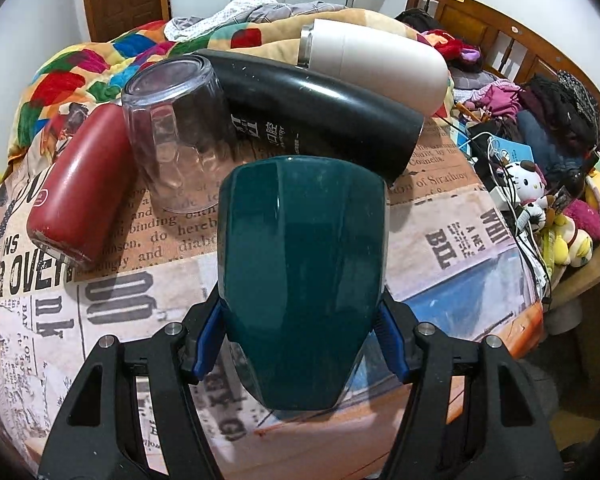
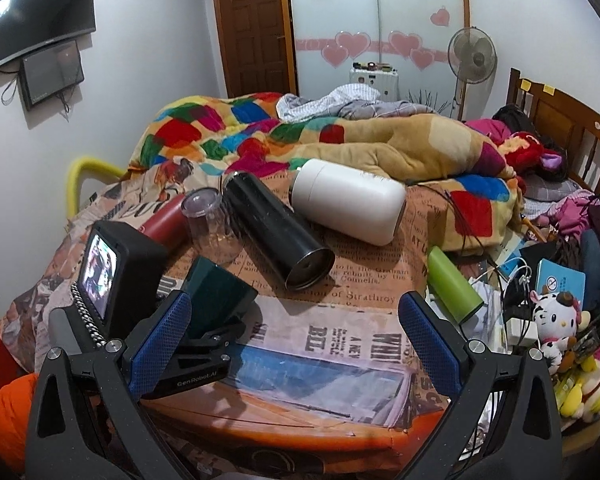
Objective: Flip cup upright
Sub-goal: 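Grasp the green mug with the right tool while the left tool releases it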
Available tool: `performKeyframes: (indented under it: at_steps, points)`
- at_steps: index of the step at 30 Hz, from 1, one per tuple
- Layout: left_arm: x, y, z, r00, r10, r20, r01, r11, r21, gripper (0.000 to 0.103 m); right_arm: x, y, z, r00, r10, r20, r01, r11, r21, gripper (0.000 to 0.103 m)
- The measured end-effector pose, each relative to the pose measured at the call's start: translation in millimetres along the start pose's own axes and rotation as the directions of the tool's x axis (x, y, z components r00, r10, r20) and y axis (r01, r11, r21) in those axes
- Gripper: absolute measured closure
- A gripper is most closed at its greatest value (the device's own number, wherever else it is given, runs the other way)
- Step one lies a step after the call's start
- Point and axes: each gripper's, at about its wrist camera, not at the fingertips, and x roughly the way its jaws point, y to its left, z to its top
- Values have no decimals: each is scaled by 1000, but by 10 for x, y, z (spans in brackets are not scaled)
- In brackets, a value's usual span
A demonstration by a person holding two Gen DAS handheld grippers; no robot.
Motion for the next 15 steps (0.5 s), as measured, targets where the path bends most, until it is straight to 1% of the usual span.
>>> performKeyframes:
  at_steps: [3,5,7,9,13,15]
  points:
    - [-12,5,2,1000,6,-16,-6,1000,7,37,31,40,-8,1000,1,-13,-1,1000,-7,0]
    - [-73,-25,-10,1000,7,-10,-7,1000,26,37,41,78,-6,1000,1,-20,-1,1000,-14,0]
    - [-159,-29,-28,1000,10,1,-10,999,39,31,42,100,0,1000,2,-25,-2,1000,-17,0]
    - [-311,-15,-73,999,24,27,-25,999,46,21,38,120,-1,1000,1,-27,-2,1000,-19,0]
    - [-608,129,-157,996,43,81,-44,999,12,18,49,179,16,999,-6,-34,5,1000,-26,0]
    - [-783,273,-209,991,76,109,-73,997,-32,16,83,210,22,999,-6,-45,4,1000,-28,0]
